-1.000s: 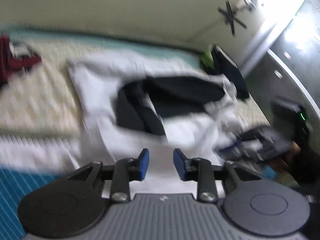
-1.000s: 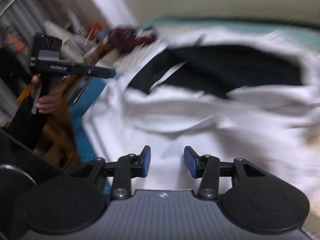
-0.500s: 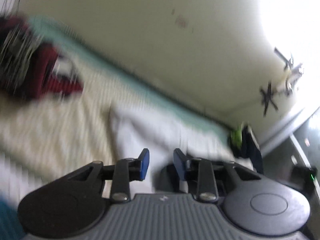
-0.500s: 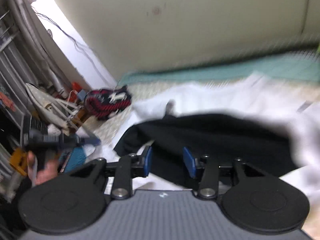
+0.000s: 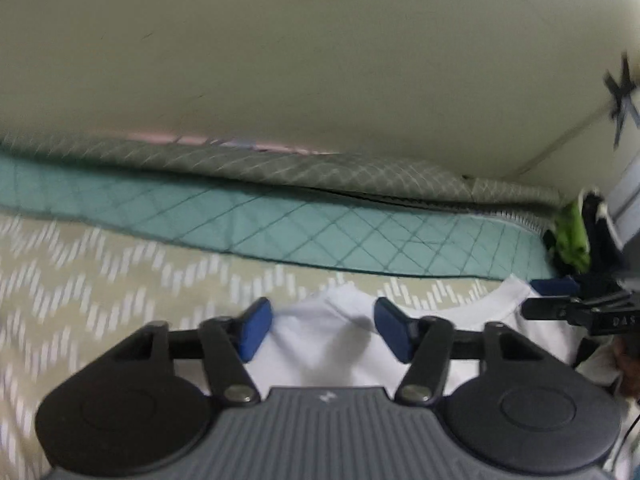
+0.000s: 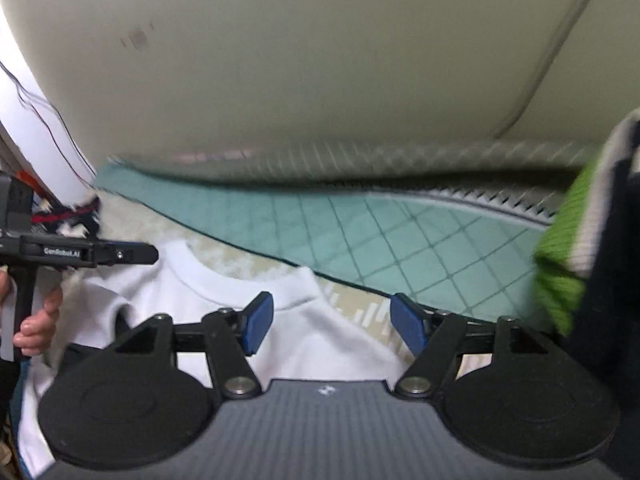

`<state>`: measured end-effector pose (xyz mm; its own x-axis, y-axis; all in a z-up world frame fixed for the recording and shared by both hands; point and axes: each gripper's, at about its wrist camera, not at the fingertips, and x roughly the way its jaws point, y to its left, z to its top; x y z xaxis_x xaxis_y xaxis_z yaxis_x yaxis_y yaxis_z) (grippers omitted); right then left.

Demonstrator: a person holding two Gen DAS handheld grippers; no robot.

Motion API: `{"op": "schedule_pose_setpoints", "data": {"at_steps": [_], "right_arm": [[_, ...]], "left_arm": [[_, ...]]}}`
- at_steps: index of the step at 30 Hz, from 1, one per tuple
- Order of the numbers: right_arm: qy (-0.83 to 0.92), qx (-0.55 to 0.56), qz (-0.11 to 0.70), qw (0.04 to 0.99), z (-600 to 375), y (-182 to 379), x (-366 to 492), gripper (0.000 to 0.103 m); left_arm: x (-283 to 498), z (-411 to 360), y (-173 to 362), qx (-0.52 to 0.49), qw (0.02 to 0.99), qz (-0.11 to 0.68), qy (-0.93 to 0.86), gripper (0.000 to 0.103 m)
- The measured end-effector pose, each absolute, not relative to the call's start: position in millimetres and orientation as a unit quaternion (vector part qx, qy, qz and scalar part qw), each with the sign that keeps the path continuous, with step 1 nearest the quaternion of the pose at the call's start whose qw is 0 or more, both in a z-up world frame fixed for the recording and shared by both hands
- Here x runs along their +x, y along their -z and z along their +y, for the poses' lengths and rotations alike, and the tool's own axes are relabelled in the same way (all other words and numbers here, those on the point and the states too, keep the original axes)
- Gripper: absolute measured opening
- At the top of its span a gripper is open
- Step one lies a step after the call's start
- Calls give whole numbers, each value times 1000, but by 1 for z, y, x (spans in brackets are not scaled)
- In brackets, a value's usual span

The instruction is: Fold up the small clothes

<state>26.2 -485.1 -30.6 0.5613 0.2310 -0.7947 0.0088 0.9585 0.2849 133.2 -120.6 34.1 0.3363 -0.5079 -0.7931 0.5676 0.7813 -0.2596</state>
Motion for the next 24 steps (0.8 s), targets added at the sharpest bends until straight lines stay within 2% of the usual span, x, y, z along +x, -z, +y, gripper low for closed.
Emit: {"op": "schedule_pose_setpoints", "data": {"at_steps": [1,2,3,8,14,18,24], "right_arm": [[-68,120,461,877,-483,31,26,62],[-81,107,458,879,-478,29,24,50],[-98,107,459,876,-474,27,22,8],[-113,74,403,905,-448,-17,-20,4],[-161,45,326,930,-413,-83,-137,4],[-174,33,319,931,-384,-88,-227,2],[-135,72,362,919,-356,-32,-323,0]], "left_arm": [[131,-123,-34,41,820,469,327,8],[129,-122,-37,38,820,470,326,3],[127,-119,-41,30,817,471,330,3],[87,-81,-99,-11,831,422,362,3],[-23,-15,-156,-31,837,355,416,3],[-94,32,-149,-53,829,359,426,3],[-159,79,-90,-121,811,414,397,3]]}}
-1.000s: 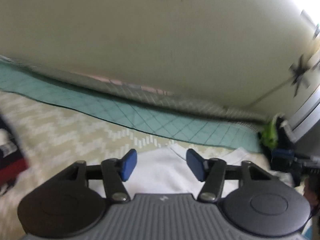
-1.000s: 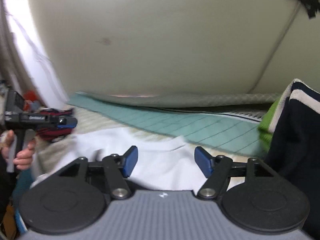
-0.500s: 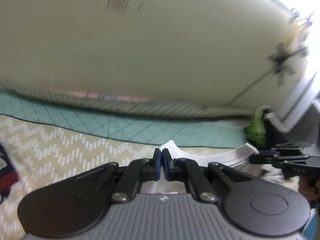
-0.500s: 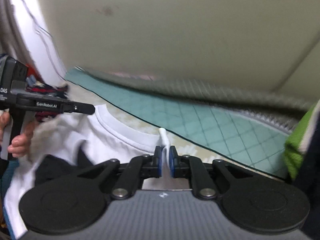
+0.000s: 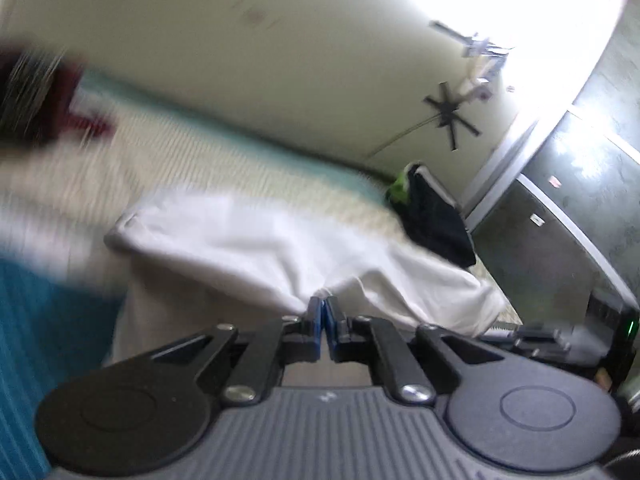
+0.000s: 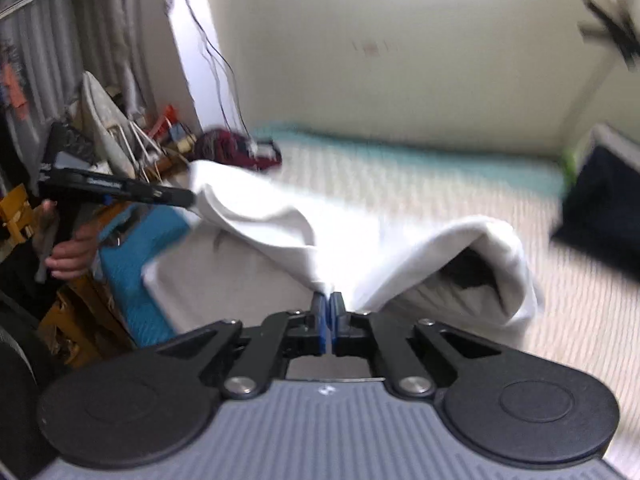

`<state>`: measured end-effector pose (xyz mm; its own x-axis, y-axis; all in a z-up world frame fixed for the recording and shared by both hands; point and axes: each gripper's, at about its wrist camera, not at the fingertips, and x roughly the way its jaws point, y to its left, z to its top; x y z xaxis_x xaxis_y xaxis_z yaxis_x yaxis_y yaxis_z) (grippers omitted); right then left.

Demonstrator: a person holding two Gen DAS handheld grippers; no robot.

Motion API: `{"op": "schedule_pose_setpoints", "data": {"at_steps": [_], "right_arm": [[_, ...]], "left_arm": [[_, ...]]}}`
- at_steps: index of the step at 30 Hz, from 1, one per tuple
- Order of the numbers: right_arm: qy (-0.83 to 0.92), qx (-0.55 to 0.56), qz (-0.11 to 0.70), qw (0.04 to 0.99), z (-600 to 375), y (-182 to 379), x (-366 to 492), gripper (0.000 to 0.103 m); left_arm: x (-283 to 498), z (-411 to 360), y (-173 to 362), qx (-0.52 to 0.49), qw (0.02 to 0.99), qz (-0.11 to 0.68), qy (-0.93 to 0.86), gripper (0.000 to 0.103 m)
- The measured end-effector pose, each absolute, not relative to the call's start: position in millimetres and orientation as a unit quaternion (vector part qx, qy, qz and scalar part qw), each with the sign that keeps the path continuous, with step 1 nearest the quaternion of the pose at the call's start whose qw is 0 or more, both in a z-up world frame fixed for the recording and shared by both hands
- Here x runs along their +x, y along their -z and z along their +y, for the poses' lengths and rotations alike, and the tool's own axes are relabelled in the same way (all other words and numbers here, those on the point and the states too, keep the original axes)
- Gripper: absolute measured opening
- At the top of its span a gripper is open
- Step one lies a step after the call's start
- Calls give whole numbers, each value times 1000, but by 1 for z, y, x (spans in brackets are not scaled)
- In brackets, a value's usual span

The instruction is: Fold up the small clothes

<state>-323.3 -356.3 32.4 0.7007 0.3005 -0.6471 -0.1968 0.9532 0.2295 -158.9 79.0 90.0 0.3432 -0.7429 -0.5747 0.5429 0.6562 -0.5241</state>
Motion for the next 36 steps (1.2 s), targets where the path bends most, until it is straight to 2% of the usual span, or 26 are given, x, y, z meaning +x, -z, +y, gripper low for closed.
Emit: {"op": "schedule_pose_setpoints", "data": {"at_steps": [5,7,8,9,10,11,12,16,17,18,19,20,21,22,25,29,31,33,35,36], "right_arm": [[-115,145,391,901,-355,9,-349,0],[-115,151,387,903,-361,3,-356,0],[-111,154,377,906,-365,-3,-361,2],[-102,162,359,913,-374,-12,-366,15],[-86,172,341,920,-379,-18,-370,54],[-64,187,316,928,-389,-24,-376,71],[-48,202,290,934,-399,-30,-379,83],[-15,265,276,924,-426,-31,-360,77],[-13,283,282,917,-428,-27,-350,73],[-13,304,289,907,-432,-22,-344,62],[-15,323,298,898,-436,-15,-339,41],[-11,333,306,892,-438,-10,-336,26],[-1,329,308,893,-440,-9,-338,17],[7,317,300,899,-440,-12,-343,12],[43,284,288,914,-443,-20,-365,7],[61,284,303,908,-450,-6,-379,7],[53,299,328,895,-449,16,-371,8],[44,286,311,905,-442,20,-368,12],[33,273,310,910,-441,13,-370,41],[36,266,297,916,-443,6,-376,62]], "left_arm": [[-169,96,-59,-138,814,445,348,3],[-171,106,-66,-131,814,437,359,10],[-172,112,-73,-127,824,421,359,17],[-171,119,-82,-123,838,403,347,31],[-167,127,-90,-125,851,389,330,40],[-162,136,-95,-133,860,379,315,55],[-153,142,-99,-144,867,370,301,58],[-108,139,-95,-170,867,384,269,58],[-99,134,-91,-175,863,390,270,56],[-90,126,-85,-178,858,398,270,51],[-83,118,-79,-178,854,408,270,40],[-82,113,-71,-177,846,420,275,4],[-79,108,-66,-182,833,440,281,6],[-83,109,-65,-189,828,444,285,5],[-112,116,-85,-173,835,426,301,5],[-131,130,-88,-148,853,425,263,5],[-119,131,-69,-138,854,445,231,6],[-108,132,-48,-146,844,468,219,8],[-108,135,-51,-150,845,465,219,10],[-112,137,-58,-143,848,461,219,12]]}}
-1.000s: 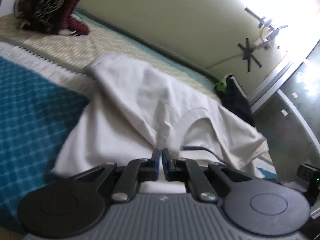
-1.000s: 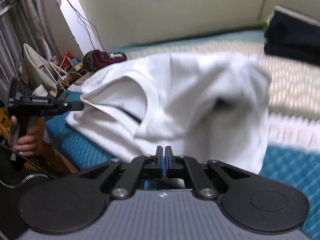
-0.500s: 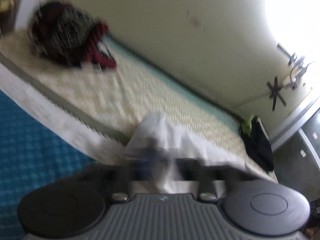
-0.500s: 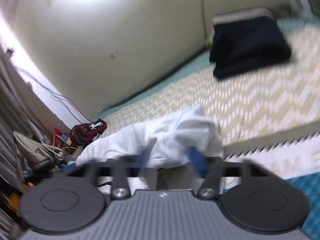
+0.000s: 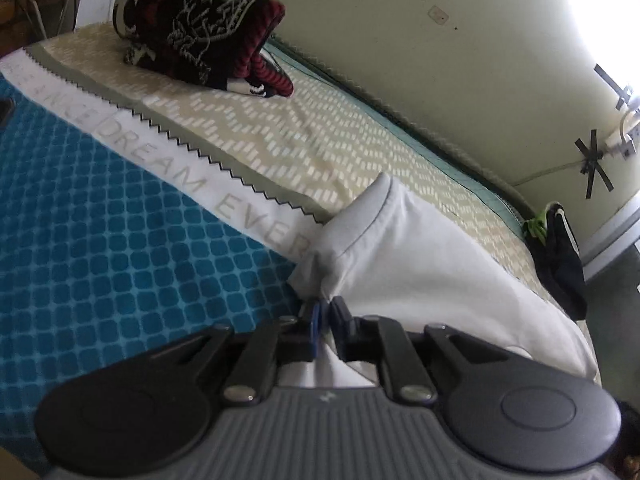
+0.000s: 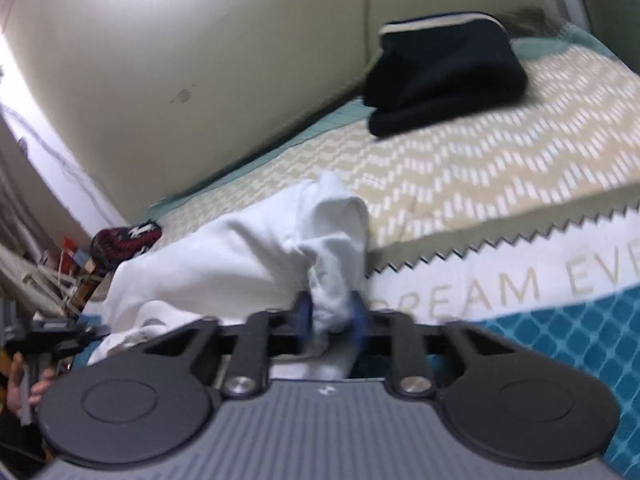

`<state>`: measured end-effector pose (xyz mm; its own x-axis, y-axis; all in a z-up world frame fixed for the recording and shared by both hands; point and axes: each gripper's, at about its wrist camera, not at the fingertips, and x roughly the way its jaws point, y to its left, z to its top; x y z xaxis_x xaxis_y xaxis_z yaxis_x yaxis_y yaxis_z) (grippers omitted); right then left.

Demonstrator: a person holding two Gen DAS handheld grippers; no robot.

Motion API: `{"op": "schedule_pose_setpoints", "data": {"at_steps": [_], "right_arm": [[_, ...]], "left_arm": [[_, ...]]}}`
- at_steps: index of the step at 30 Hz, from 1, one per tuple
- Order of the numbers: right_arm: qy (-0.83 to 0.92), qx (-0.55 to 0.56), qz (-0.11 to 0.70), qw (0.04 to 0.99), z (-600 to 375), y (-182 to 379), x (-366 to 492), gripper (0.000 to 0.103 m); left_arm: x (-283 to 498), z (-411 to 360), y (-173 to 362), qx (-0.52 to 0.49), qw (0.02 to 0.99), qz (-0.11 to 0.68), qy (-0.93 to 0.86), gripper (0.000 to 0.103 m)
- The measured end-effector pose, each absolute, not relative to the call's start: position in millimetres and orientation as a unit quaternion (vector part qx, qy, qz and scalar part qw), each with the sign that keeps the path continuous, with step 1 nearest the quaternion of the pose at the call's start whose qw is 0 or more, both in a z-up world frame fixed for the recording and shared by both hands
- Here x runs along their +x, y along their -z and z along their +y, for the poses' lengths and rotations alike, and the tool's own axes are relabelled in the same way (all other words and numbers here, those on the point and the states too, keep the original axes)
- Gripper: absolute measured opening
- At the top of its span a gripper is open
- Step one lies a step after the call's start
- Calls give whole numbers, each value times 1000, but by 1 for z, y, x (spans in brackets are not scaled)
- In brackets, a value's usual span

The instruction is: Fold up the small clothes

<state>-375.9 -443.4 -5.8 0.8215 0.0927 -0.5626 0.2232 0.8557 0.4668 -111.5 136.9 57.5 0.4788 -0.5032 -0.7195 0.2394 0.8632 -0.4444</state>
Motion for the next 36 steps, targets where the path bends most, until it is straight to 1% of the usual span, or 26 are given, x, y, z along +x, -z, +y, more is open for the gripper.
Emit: {"op": "schedule_pose_setpoints", "data": {"at_steps": [3,5,7,8,10,12,14,15,16,17,18,19,21,23,27,28,29,30,31,33,36], "right_arm": [[70,224,259,937,-453,-18,-397,63],[83,222,240,941,-459,-32,-404,62],[65,217,231,946,-454,-43,-395,45],[47,206,231,950,-446,-46,-383,43],[0,180,240,954,-420,-48,-356,43],[-41,162,262,951,-389,-41,-323,43],[-58,126,283,949,-365,-28,-297,43],[-49,106,293,949,-358,-22,-288,41],[-30,94,306,947,-357,-13,-280,36],[-14,95,318,943,-362,-5,-275,33],[0,103,329,939,-373,4,-274,19],[4,124,331,936,-386,10,-277,0],[11,181,328,927,-407,16,-289,0],[3,226,324,919,-419,19,-297,0],[10,229,314,922,-424,4,-324,0],[14,240,302,923,-428,-4,-340,8],[23,254,290,923,-434,-13,-355,21],[33,268,281,921,-440,-17,-370,48],[40,283,279,917,-446,-19,-382,64],[46,317,287,903,-455,-17,-399,63],[48,368,313,874,-459,-2,-403,63]], "left_arm": [[-129,152,-92,-122,881,407,207,15],[-135,158,-116,-126,899,364,208,15],[-134,146,-128,-134,896,343,250,15],[-132,135,-131,-132,889,341,274,15],[-126,103,-125,-116,876,347,314,15],[-120,70,-109,-87,865,358,341,15],[-111,44,-89,-71,852,378,355,15],[-107,35,-78,-64,849,389,353,15],[-102,30,-69,-57,848,401,341,15],[-97,28,-59,-50,848,411,330,13],[-92,28,-51,-46,849,417,322,6],[-91,32,-44,-51,850,414,321,6],[-91,43,-39,-68,847,410,333,6],[-94,43,-41,-62,848,409,333,6],[-98,40,-59,-45,851,416,318,6],[-103,43,-66,-51,851,412,322,6],[-104,45,-71,-60,850,400,336,6],[-109,49,-79,-72,846,391,355,6],[-115,49,-85,-84,839,386,373,6],[-122,40,-92,-99,819,386,413,7],[-126,14,-88,-99,790,395,459,7]]}}
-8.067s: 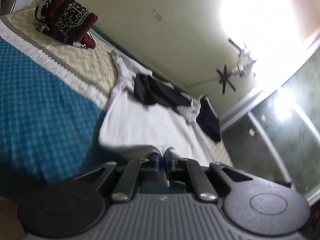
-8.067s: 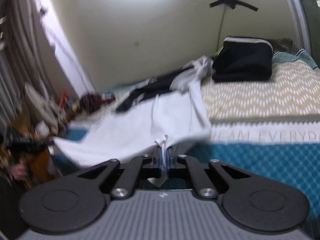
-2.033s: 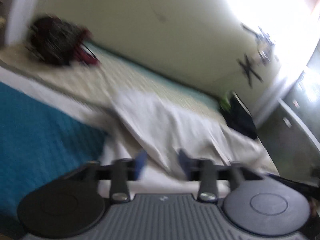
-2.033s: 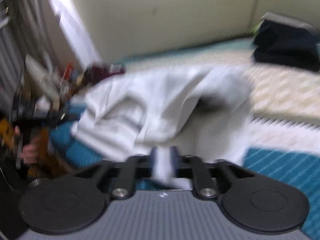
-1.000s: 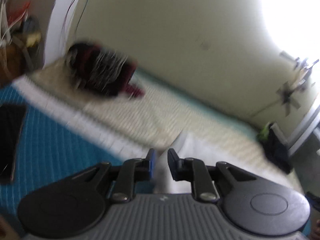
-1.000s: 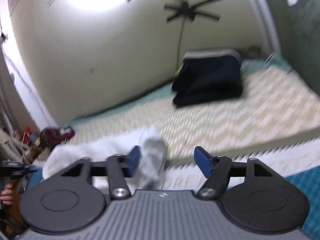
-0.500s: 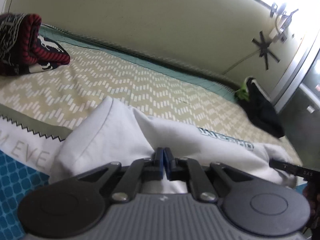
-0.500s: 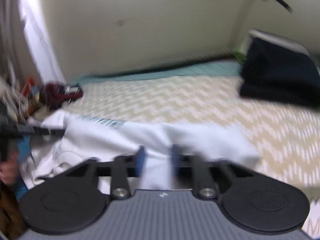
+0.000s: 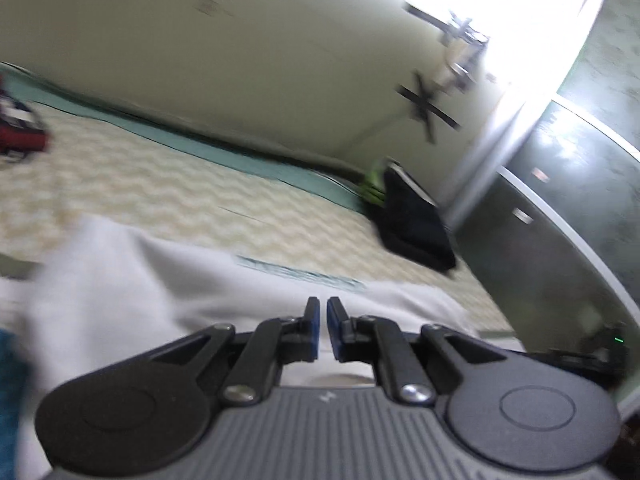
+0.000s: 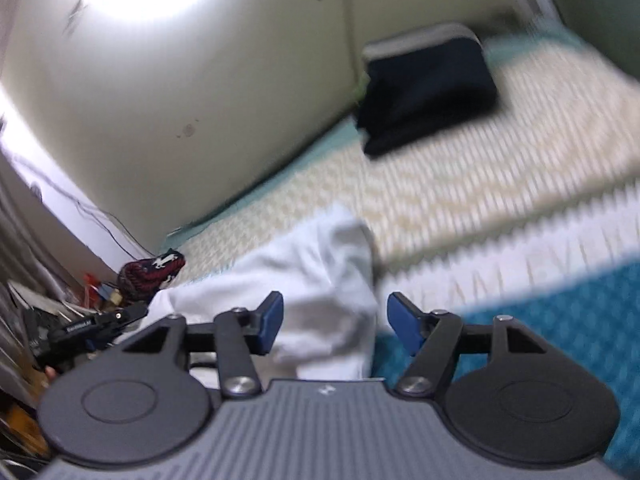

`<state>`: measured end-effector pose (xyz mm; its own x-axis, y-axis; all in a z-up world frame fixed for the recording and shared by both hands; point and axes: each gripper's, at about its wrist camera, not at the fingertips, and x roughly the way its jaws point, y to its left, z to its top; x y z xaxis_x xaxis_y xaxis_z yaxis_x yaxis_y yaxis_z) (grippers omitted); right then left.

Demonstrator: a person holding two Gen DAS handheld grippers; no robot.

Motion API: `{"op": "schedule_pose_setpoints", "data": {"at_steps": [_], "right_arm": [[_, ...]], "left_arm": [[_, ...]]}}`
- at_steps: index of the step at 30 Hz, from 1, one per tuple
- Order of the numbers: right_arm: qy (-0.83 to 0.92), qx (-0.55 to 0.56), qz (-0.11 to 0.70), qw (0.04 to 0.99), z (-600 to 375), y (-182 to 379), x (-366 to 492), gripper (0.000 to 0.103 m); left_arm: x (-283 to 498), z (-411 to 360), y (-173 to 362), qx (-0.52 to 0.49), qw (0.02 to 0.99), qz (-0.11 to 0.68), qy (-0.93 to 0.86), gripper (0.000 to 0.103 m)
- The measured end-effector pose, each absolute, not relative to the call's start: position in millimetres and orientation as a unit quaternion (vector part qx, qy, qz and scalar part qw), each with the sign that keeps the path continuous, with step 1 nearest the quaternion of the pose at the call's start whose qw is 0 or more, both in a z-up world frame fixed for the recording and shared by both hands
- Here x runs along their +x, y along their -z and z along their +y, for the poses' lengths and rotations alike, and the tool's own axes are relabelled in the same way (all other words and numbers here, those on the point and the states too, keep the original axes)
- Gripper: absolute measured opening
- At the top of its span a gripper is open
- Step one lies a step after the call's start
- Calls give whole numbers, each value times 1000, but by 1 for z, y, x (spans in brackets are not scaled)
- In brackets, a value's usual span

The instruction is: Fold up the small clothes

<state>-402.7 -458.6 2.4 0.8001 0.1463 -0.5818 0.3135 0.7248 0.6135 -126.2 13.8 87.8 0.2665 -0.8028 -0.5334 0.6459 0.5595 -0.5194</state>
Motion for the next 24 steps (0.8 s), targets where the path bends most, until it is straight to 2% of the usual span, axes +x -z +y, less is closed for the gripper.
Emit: {"op": "schedule_pose_setpoints", "data": {"at_steps": [8,9,10,13,16,19,23,24], "right_arm": [[41,376,317,870,-435,17,-374,62],[40,379,318,868,-433,17,-370,52],[35,386,326,862,-431,20,-363,28],[10,390,335,857,-420,10,-345,21],[-35,341,304,889,-396,-39,-331,20],[-98,280,290,910,-359,-83,-308,19],[-179,206,314,909,-291,-105,-255,18],[-200,191,324,905,-273,-103,-240,18]], "left_arm": [[-127,-30,-28,-70,754,468,456,6],[-129,-28,-26,-80,756,459,459,5],[-129,-27,-25,-82,756,458,459,5],[-130,-23,-30,-78,756,466,454,5],[-135,-4,-50,-73,772,439,455,6],[-134,42,-81,-122,789,391,458,6],[-132,122,-110,-182,839,329,393,18],[-134,139,-114,-193,849,319,374,18]]}}
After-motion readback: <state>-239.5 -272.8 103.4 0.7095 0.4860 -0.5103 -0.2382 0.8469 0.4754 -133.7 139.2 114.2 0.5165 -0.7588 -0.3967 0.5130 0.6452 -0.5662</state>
